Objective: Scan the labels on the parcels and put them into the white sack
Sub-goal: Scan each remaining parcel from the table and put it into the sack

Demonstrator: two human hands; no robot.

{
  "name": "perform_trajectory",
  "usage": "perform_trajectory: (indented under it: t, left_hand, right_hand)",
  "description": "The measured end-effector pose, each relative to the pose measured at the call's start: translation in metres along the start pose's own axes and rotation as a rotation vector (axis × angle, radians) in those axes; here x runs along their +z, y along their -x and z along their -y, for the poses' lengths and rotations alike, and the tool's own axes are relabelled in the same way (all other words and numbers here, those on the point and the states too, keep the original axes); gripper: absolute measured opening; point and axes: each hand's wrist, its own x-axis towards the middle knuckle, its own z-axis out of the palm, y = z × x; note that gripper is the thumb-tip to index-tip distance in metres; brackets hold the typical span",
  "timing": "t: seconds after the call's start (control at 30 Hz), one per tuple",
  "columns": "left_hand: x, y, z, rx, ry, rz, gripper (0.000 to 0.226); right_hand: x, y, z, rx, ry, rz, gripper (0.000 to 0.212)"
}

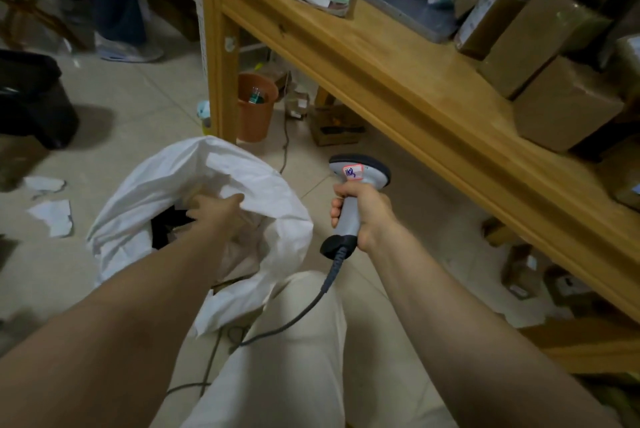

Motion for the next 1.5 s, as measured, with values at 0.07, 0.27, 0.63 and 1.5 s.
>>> perform_trajectory:
  t: [0.07,0.27,0.63,1.5]
  left_hand:
    - [0.012,0.025,-0.014,0.161,-0.124,-0.025,0.092]
    - [0.052,0.096,-0.050,0.776,-0.445,0.100,0.086]
    - [0.137,0.277,-0.111,1.494,-0.579,0.168,0.088]
    - [0.334,0.554,-0.158,0.331,-0.105,1.001,0.054]
  right_hand:
    - [-0.004,0.002,0.002,-0.007,-0.011,-0.006,0.011]
    - [-0.036,0.020,0.011,-0.105,-0.056,-0.056,0.009]
    - [-0.169,0.107,0.037,-0.401,-0.328,-0.209,0.009]
    - [-0.419,0.164,0.014,-0.437,-0.737,-0.670,0.015]
